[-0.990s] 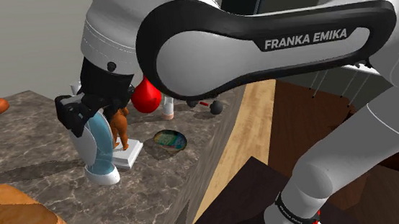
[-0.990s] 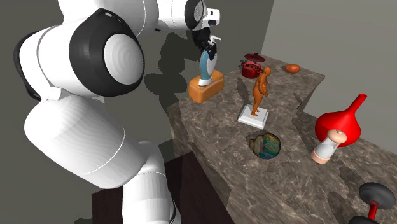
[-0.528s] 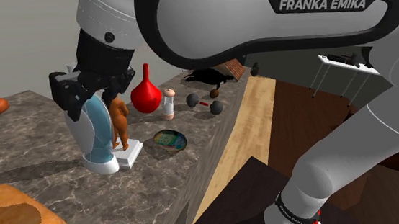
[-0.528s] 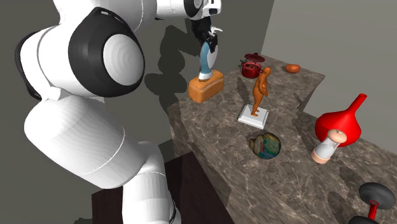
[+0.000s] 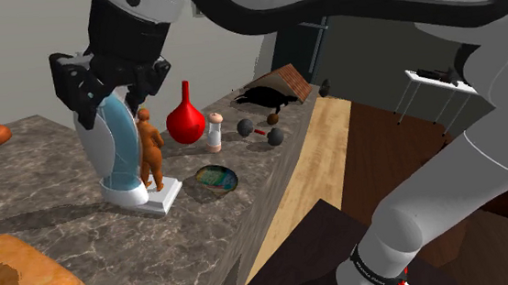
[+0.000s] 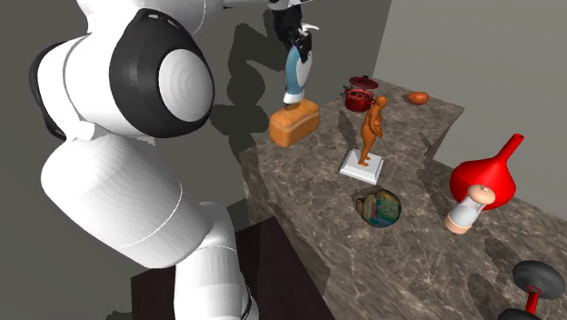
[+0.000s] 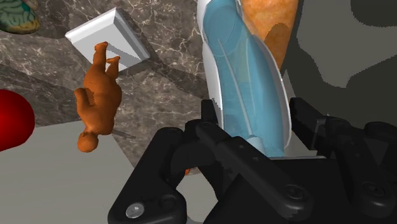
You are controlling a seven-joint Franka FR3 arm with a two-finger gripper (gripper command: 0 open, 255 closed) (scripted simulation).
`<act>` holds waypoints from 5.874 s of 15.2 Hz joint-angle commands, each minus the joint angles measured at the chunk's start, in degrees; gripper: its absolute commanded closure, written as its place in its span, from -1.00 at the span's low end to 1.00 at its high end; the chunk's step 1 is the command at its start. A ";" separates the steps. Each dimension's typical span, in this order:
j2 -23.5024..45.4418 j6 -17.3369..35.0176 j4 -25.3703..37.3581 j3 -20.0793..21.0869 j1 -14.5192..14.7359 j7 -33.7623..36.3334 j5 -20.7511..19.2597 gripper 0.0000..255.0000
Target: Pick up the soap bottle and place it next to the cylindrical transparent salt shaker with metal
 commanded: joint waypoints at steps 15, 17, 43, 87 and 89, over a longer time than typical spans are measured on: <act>-3.34 0.85 -6.05 -19.12 -2.00 -23.77 8.21 1.00; -2.63 0.80 -5.81 -20.96 -2.68 -26.40 8.45 1.00; 25.69 -8.29 24.92 -35.28 -13.40 -51.32 5.64 1.00; 26.62 24.66 -7.86 -34.93 -13.83 -59.62 9.97 1.00; 27.25 26.01 -8.63 -34.90 -13.78 -59.95 10.07 1.00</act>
